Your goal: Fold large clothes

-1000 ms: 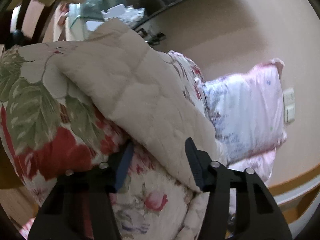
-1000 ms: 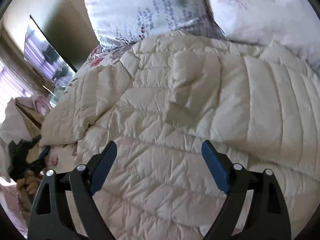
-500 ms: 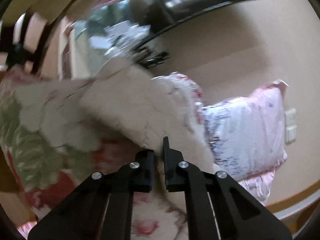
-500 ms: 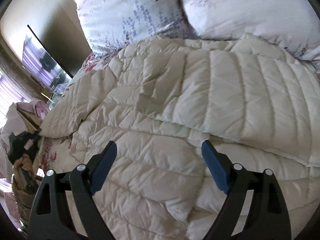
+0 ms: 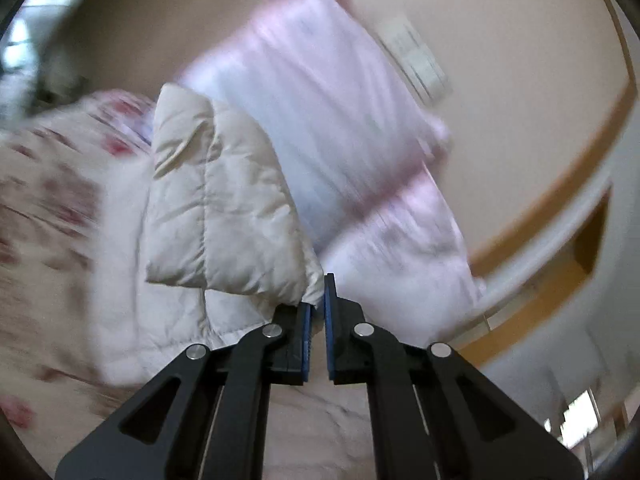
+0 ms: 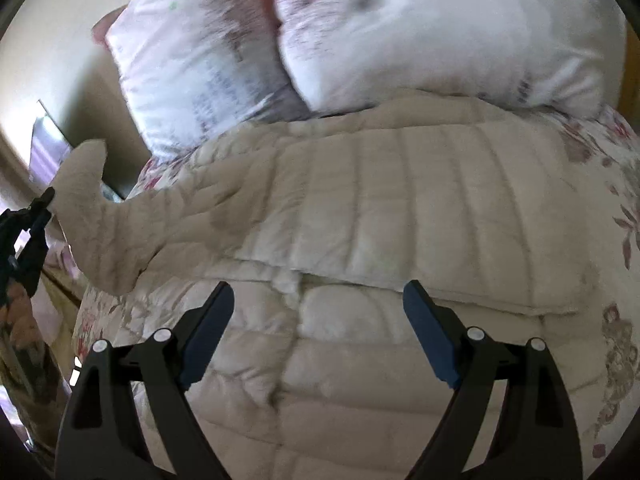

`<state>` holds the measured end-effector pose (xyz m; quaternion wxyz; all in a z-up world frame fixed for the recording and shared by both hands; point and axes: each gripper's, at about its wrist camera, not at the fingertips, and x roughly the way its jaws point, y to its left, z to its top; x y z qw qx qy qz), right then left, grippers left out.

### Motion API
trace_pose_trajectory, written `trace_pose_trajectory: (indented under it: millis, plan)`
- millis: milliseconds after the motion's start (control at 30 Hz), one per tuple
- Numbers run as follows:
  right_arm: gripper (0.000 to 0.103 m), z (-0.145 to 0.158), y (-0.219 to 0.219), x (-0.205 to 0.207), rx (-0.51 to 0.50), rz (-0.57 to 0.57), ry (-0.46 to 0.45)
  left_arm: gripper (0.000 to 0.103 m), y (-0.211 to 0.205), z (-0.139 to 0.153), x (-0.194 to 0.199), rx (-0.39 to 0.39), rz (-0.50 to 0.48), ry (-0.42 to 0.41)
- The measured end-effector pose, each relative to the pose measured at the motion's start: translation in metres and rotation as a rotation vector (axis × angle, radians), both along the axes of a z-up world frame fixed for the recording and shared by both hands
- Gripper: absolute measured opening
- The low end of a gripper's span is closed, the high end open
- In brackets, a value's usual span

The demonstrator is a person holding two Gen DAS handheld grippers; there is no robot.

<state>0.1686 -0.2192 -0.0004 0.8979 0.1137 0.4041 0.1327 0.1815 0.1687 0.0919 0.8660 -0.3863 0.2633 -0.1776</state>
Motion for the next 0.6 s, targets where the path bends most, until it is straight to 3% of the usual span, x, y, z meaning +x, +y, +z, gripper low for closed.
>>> trace_pose_trajectory:
  millis: [167,333,400,433,467,600]
  plan:
    - [0.087,-0.008,-0.028,-0.001,0.016,-0.067,0.015,0.004,-0.089,-0.020,0.024,0.039,-0.209,0.064]
    - [0.087,-0.013,-0.044,0.000,0.013,-0.109,0.021,0.006,-0.160,-0.050,0.036,0.155,-0.398,0.147]
    - [0.087,-0.014,-0.046,-0.001,0.013,-0.117,0.020,0.026,-0.174,-0.057,0.035,0.193,-0.451,0.173]
    - [0.087,-0.014,-0.047,0.000,0.015,-0.117,0.019,0.051,-0.178,-0.059,0.031,0.201,-0.469,0.177]
    - [0.087,-0.013,-0.046,0.000,0.016,-0.114,0.018,0.066,-0.178,-0.059,0.028,0.200,-0.479,0.169]
    - [0.087,-0.009,-0.031,0.001,0.011,-0.068,0.003,0.072,-0.153,-0.045,0.009,0.187,-0.479,0.102]
